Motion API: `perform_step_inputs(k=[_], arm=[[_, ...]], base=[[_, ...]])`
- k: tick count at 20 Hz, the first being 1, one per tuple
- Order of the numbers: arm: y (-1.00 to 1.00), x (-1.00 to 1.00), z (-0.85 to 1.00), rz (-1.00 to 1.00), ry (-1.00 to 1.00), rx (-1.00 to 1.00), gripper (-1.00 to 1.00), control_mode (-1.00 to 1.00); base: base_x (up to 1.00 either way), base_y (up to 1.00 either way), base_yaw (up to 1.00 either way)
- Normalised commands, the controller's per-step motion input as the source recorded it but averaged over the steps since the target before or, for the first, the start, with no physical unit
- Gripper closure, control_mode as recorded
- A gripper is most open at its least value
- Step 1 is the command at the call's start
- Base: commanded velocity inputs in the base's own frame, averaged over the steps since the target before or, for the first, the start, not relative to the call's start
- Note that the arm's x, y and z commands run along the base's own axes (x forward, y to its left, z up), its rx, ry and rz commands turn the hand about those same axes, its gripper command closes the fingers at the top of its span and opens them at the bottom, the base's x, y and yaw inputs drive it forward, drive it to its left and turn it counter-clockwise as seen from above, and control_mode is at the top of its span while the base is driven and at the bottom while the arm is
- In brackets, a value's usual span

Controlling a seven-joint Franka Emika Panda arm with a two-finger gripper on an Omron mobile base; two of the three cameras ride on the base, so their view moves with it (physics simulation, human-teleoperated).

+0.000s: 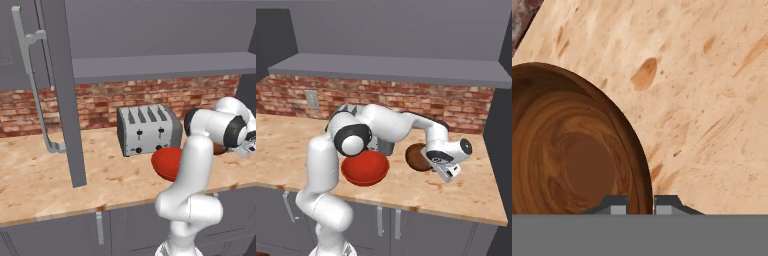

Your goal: Pick up the bowls on the counter and stack them on top of one another in the open cabinet. Place the smaller bowl on top of the larger bowl.

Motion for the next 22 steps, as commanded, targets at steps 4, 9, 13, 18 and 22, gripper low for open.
perform_step_inputs(k=[4,9,13,18,22], arm=[[0.00,-0.33,0.43,0.00,-0.06,0.03,1.00,-1.00],[0.18,-0.32,0.46,0.00,-0.01,0.00,1.00,-1.00],[0.44,-0.37,0.27,0.00,0.00,0.00,1.00,-1.00],[0.57,-0.37,0.14,0.00,0.00,0.00,1.00,-1.00],[0.68,-0.30,0.14,0.00,0.00,-0.01,1.00,-1.00]], base=[[0.00,0.00,0.00],[0.00,0.00,0.00],[0.00,0.00,0.00],[0.00,0.00,0.00],[0.00,0.00,0.00]])
